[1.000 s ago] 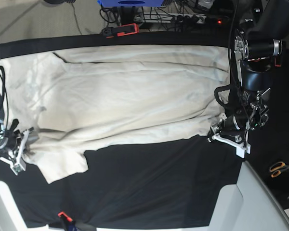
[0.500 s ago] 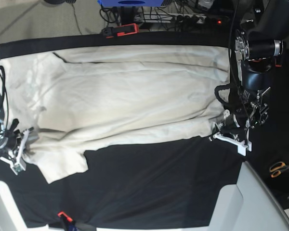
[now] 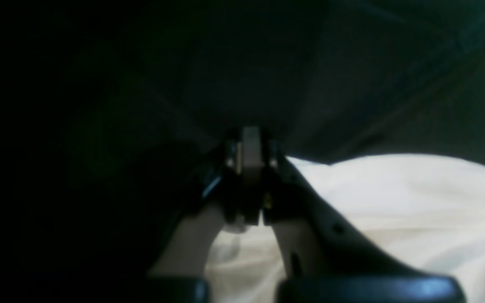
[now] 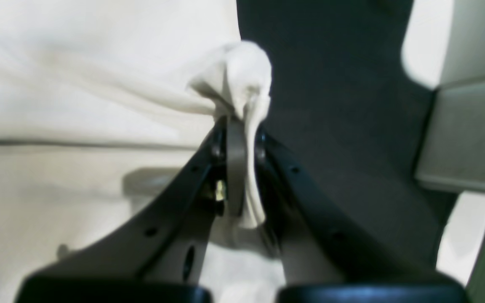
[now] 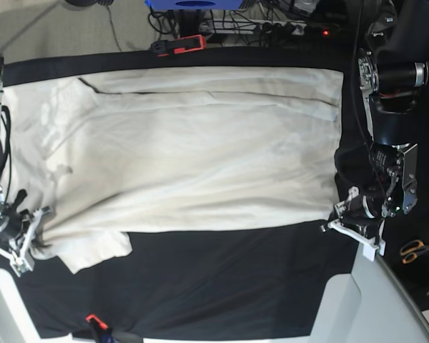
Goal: Fold the T-shirt properly
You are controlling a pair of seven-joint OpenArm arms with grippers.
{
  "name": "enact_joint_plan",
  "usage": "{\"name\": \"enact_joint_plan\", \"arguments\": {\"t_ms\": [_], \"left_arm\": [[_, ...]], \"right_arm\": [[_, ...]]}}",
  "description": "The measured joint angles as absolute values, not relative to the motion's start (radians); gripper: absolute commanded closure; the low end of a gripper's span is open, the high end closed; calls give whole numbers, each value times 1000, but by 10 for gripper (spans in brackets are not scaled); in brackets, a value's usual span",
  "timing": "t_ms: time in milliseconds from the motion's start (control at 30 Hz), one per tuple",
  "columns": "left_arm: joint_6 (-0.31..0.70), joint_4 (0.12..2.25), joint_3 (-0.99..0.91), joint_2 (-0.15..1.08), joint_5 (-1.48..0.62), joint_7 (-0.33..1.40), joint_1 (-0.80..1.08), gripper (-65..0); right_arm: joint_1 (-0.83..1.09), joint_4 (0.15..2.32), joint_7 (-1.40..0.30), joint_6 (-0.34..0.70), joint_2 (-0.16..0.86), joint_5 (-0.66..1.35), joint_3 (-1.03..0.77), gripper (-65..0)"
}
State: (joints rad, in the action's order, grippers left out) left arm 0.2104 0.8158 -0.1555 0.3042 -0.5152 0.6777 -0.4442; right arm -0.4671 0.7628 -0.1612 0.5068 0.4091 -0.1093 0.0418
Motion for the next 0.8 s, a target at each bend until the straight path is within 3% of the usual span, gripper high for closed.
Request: {"name": "enact_joint_plan", "arguments": {"t_ms": [367, 800], "left_arm": [[210, 962, -156, 309, -514, 701, -416, 0], [210, 979, -162, 364, -521, 701, -406, 0]], "right_arm": [[-465, 773, -180, 506, 410, -110, 41, 0], [-466, 773, -179, 467, 412, -109, 41, 0]]}}
